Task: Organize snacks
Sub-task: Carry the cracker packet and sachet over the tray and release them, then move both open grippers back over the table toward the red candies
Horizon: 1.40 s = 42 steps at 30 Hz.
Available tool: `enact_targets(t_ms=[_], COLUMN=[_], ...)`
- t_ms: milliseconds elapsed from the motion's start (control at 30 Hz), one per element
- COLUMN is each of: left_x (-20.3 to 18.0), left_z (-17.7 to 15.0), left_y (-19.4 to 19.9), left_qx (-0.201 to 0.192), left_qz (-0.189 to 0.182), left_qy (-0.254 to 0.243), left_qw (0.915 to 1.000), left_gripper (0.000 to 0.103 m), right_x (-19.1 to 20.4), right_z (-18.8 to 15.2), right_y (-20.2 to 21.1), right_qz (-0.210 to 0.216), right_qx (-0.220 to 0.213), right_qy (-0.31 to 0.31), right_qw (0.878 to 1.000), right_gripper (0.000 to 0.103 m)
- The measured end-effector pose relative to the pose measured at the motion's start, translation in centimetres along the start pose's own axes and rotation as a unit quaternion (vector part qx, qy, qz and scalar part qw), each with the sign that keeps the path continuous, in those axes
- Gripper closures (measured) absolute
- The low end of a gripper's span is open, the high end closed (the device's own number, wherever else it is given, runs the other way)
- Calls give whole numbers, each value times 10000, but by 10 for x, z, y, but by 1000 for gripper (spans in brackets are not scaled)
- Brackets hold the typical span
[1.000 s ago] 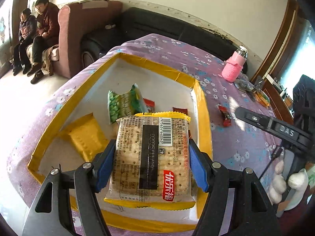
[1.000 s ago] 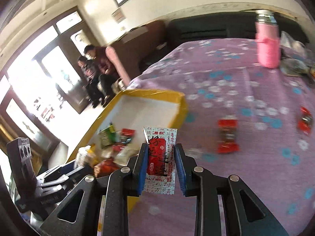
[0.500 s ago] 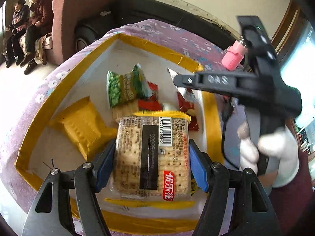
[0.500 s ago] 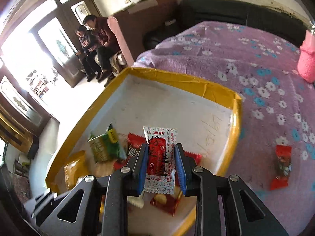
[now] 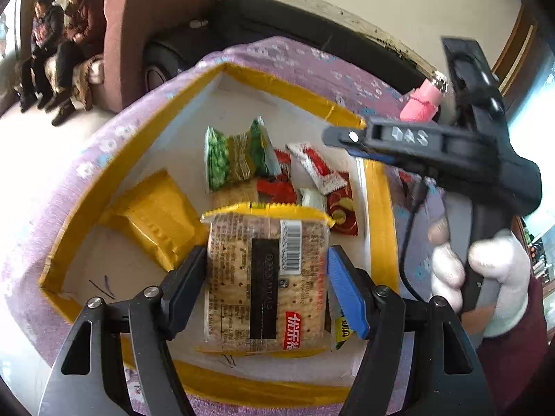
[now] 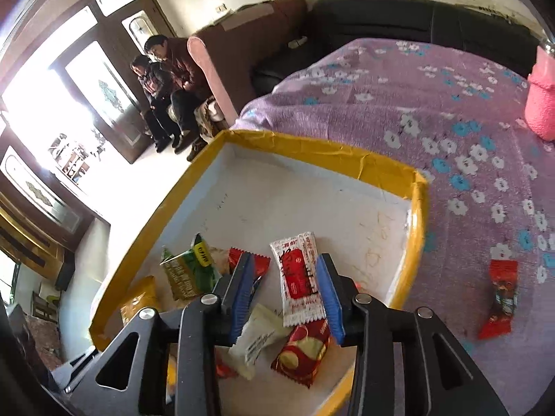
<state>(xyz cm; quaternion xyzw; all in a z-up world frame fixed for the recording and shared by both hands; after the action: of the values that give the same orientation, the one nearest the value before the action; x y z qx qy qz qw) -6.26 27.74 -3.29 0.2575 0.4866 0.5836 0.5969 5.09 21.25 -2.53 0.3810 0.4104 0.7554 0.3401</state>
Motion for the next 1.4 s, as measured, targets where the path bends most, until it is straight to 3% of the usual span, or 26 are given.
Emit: enact_targets(t_ms=[200,767,1133,1400], left_x=[-7,-80,-120,-138], left_z=[3,-12,-21,-22], left_y=[22,39,32,23], left_qx=[-391,-513,-444,-203], left_qz=[716,1133,1266,812], left_qy=[-164,-947,-1284,-1357], left_qw=[9965,9877,9826,9872], left_gripper=[29,29,29,29], right_x=[-6,-69,-136,-198], right_z=[-24,-99,-121,-137], right_y=[34,104,131,152], right_qz=[104,-115,-201,-432], right_qx=[-245,-706,-913,-1062], right_qy=[-46,-253,-774,-1278], right_qw=[9996,9971,9926,9852], right_gripper=[57,49,48,47])
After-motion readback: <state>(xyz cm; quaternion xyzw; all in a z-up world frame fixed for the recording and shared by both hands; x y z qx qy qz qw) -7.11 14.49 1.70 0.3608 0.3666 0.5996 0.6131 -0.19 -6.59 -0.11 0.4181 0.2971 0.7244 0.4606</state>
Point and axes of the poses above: each gripper's, at about its wrist camera, not at the fingertips, and y roughly against the way its jaws point, x to its left, z to its top, the point moved 10 cm from there along -y, roughly the way its jaws point, and after that the axes turned 12 degrees about x, right-handed, at the moved point
